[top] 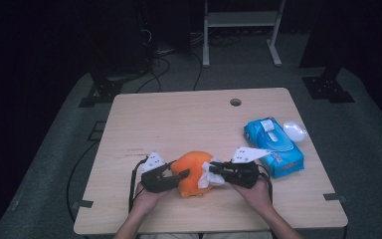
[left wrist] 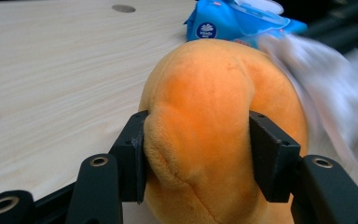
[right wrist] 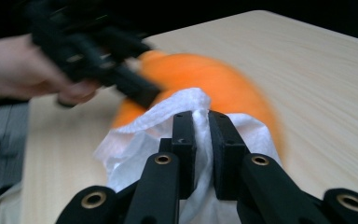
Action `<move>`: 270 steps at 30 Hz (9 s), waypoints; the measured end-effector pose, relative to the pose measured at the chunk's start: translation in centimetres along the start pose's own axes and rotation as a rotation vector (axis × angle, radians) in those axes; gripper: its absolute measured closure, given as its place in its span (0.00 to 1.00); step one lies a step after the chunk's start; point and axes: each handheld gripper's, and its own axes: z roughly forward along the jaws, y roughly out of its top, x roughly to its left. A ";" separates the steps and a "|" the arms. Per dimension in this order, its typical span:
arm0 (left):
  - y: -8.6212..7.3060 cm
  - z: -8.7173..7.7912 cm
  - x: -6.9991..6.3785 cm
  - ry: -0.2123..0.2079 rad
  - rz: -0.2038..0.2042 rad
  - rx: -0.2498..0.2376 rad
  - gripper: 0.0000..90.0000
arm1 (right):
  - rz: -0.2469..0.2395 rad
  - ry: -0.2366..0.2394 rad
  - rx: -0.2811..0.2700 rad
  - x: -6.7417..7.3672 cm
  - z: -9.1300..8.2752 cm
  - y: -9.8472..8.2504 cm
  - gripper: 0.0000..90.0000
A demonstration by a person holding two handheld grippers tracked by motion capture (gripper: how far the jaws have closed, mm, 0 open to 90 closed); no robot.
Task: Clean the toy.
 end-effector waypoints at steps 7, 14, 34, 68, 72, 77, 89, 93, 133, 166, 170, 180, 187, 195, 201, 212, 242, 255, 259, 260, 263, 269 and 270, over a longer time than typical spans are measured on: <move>0.1 -0.3 0.2 0.022 0.012 -0.001 0.50 | -0.036 -0.031 0.041 0.0 0.6 -0.4 0.90; 0.0 -0.1 0.3 0.048 0.007 0.009 0.50 | 0.007 -0.036 0.038 -0.8 0.5 -1.2 0.90; 0.4 -0.3 0.8 0.031 -0.012 0.000 0.42 | -0.146 0.009 0.103 3.4 3.5 -0.7 0.90; 0.2 -0.1 1.9 0.129 -0.019 0.005 0.43 | -0.149 0.030 0.128 4.4 5.5 -0.4 0.90; -0.1 -0.3 2.4 0.119 -0.026 0.007 0.45 | -0.095 -0.006 0.103 2.3 4.5 -0.5 0.90; -0.2 -0.2 2.3 0.102 0.006 0.000 0.47 | 0.001 -0.079 0.046 -0.8 2.7 -0.4 0.90; 0.2 -0.2 2.5 0.040 -0.079 -0.026 0.35 | 0.025 -0.014 0.032 0.4 3.5 -0.4 0.90; 0.2 -0.1 2.1 0.067 -0.024 -0.007 0.47 | -0.019 -0.017 0.046 1.1 3.9 -0.1 0.90; 1.1 -0.3 -1.0 -0.021 0.119 -0.033 0.15 | 0.104 0.003 -0.042 -0.4 0.7 -0.2 0.90; 1.1 0.3 -3.7 -0.066 0.243 -0.026 0.46 | 0.086 -0.002 -0.069 -0.7 -0.4 0.6 0.90; 1.4 0.9 -5.0 0.001 0.357 -0.075 0.51 | 0.047 0.032 -0.110 0.7 -0.6 2.0 0.90; 0.9 1.3 -5.3 -0.035 0.356 -0.069 0.46 | 0.055 -0.028 -0.074 -0.4 -0.9 1.5 0.90; 0.8 1.4 -5.6 -0.037 0.377 -0.054 0.43 | -0.048 0.008 -0.068 2.8 0.4 2.5 0.90; 0.4 0.5 -4.2 -0.052 0.316 -0.018 0.43 | 0.063 -0.046 -0.049 -0.6 -0.6 0.9 0.90; 1.2 0.6 -4.2 -0.056 0.270 -0.013 0.16 | 0.025 0.019 -0.064 1.2 0.5 1.4 0.90; 0.6 0.2 -3.5 -0.035 0.246 0.006 0.37 | 0.127 -0.046 -0.049 -1.8 -0.2 -0.5 0.90; 1.2 1.0 -4.9 0.025 0.321 -0.079 0.50 | 0.145 -0.004 -0.089 -0.9 -0.4 0.9 0.89; 1.1 1.4 -4.7 -0.007 0.282 -0.068 0.17 | 0.170 -0.049 -0.054 -2.8 -0.7 -0.5 0.90; 0.6 1.0 -2.7 -0.060 0.065 0.008 0.09 | 0.165 -0.043 -0.050 -2.6 -1.0 -0.5 0.90; 0.6 1.1 -2.5 -0.077 0.048 0.015 0.10 | 0.154 -0.040 -0.046 -2.3 -0.9 -0.4 0.90; 0.6 0.9 -3.0 -0.067 0.144 0.000 0.37 | 0.112 -0.054 -0.045 -1.5 -0.9 0.5 0.89; 1.1 1.5 -5.3 -0.021 0.426 -0.028 0.50 | 0.047 0.000 -0.089 0.5 -0.8 2.0 0.89; 1.1 1.6 -5.4 -0.016 0.445 -0.024 0.50 | 0.030 -0.001 -0.082 0.9 -0.7 2.2 0.89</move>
